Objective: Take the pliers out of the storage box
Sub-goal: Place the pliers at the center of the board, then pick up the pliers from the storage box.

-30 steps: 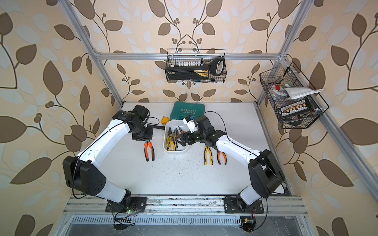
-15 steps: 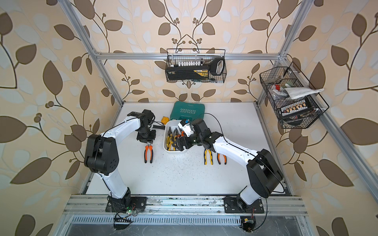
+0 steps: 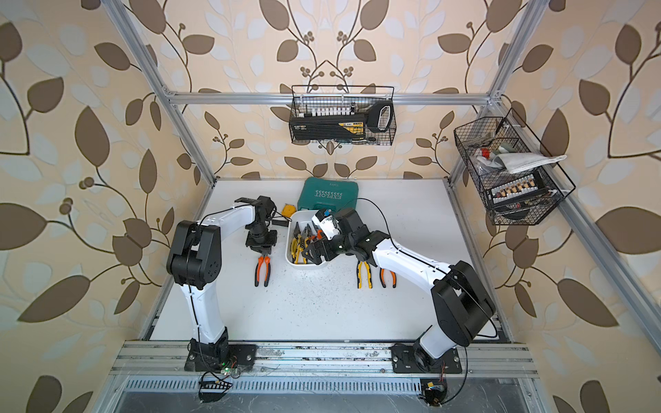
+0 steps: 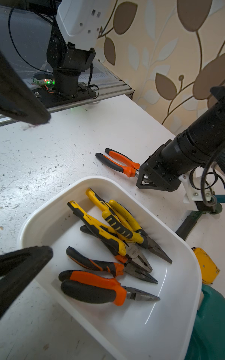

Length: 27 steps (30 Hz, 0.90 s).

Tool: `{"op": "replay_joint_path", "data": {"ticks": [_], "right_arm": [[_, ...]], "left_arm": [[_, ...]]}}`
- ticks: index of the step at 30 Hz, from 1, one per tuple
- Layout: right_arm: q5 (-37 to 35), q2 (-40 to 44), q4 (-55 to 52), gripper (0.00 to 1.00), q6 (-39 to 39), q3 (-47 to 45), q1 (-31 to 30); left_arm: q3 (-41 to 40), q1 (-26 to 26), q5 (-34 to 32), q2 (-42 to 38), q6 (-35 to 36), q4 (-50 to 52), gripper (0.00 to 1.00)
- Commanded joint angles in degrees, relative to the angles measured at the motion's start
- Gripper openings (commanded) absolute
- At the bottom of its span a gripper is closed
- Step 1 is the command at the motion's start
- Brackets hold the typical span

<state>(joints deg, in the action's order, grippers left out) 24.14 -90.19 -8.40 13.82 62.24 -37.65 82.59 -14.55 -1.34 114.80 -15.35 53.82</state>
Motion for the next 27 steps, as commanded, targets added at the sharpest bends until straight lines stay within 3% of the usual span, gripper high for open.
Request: {"op": "replay_joint_path", "data": {"ticks": [1, 7, 11, 16, 22, 27], "right_arm": [[-1.07, -0.16, -1.00, 1.00, -0.82, 1.04, -0.32], [-2.42, 0.83, -1.58, 1.00, -0.14, 0.99, -0.39], [-5.57, 0.97, -2.45, 0.99, 1.60, 1.41, -0.32], [-10.81, -3.85, -8.25, 0.95, 4.72, 6.46, -0.32], [-16.25, -12.23, -17.41, 0.84, 2.70, 17.18, -0.32], [-23.05, -22.51, -27.51, 0.67, -0.58, 30.03, -0.32]], "left_arm": [[1.00, 0.75, 1.17, 0.30, -1.24, -1.26, 0.35], [0.37, 0.74, 0.87, -1.07, -2.29, -1.79, 0.46], [-1.12, 0.72, 0.23, -6.55, -2.64, -2.31, 0.60], [-4.93, 0.61, 0.45, -17.01, -3.69, -3.24, 0.98], [-15.05, 0.57, 6.94, -34.04, -2.89, -9.55, 0.99], [-22.36, -1.27, 12.43, -46.37, -1.17, -15.53, 0.99]]}}
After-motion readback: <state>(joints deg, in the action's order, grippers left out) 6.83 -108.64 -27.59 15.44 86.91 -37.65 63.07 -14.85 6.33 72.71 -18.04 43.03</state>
